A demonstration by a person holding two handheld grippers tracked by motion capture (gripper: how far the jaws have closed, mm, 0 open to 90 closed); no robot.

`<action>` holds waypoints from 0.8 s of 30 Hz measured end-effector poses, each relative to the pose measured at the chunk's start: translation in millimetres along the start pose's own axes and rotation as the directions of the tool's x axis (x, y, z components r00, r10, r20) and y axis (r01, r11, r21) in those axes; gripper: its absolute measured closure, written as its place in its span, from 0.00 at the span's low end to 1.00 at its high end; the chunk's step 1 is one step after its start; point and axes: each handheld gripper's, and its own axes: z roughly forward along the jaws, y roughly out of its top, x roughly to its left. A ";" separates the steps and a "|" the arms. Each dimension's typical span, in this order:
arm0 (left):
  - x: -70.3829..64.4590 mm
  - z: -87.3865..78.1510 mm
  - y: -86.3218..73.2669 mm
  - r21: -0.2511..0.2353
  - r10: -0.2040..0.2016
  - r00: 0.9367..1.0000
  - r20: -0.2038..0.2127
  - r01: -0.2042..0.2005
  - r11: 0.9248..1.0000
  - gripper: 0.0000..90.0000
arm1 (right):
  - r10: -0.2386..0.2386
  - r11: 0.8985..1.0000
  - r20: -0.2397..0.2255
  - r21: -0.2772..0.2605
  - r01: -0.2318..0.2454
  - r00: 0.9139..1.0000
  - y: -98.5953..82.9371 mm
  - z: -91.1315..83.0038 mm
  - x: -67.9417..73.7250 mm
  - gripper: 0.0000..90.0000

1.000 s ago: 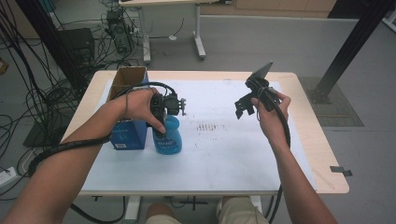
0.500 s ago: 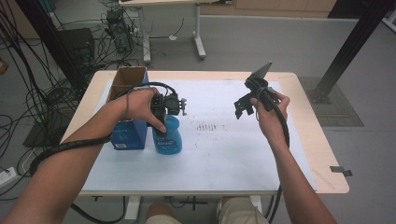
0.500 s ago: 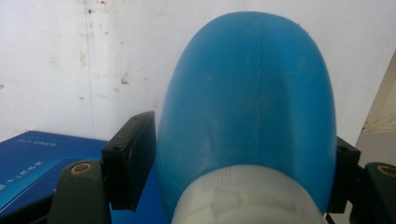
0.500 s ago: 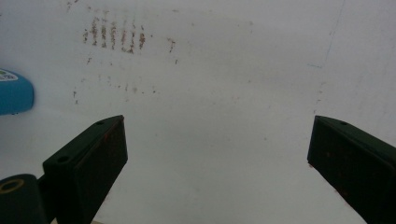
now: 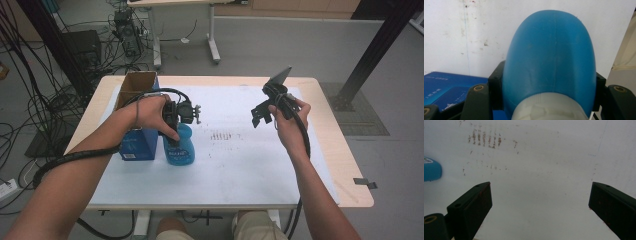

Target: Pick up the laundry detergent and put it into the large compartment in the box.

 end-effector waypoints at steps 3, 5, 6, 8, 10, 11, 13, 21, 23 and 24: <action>0.2 0.2 0.1 0.000 -0.001 1.000 0.001 0.001 1.000 0.42 | 0.000 1.000 0.000 0.000 0.000 1.000 0.1 0.6 0.5 0.05; 0.4 0.2 0.2 0.001 -0.001 1.000 0.002 0.001 1.000 0.42 | 0.000 1.000 -0.001 0.004 0.000 1.000 0.8 1.1 0.2 0.05; 0.5 0.2 0.3 0.001 0.000 1.000 0.003 0.000 1.000 0.42 | 0.001 1.000 0.002 0.004 -0.001 1.000 1.0 1.5 0.5 0.05; 0.9 0.0 1.0 0.005 0.001 1.000 0.005 -0.001 1.000 0.42 | 0.002 1.000 -0.001 0.006 -0.002 1.000 1.5 2.4 0.0 0.05; 1.3 -0.1 1.7 0.007 0.001 1.000 0.007 -0.001 1.000 0.42 | 0.002 1.000 0.001 0.009 -0.002 1.000 2.0 2.8 0.6 0.05; 1.2 -0.2 2.0 0.009 0.002 1.000 0.006 -0.002 1.000 0.42 | 0.002 1.000 0.001 0.009 -0.002 1.000 2.0 2.8 0.5 0.05; 1.1 0.0 1.6 0.008 0.002 1.000 0.006 -0.002 1.000 0.42 | 0.003 1.000 0.002 0.008 -0.003 1.000 1.9 2.6 0.8 0.05; 0.7 -0.1 2.4 0.011 0.000 1.000 0.004 0.000 1.000 0.42 | 0.002 1.000 0.000 0.008 -0.002 1.000 2.0 1.6 0.5 0.05; 0.6 0.0 2.5 0.011 0.000 1.000 0.004 0.000 1.000 0.42 | 0.001 1.000 0.002 0.008 -0.001 1.000 1.9 1.4 0.4 0.05; 0.8 0.0 2.6 0.012 0.000 1.000 0.005 -0.001 1.000 0.42 | 0.003 1.000 0.002 0.007 -0.003 1.000 1.8 1.4 0.3 0.05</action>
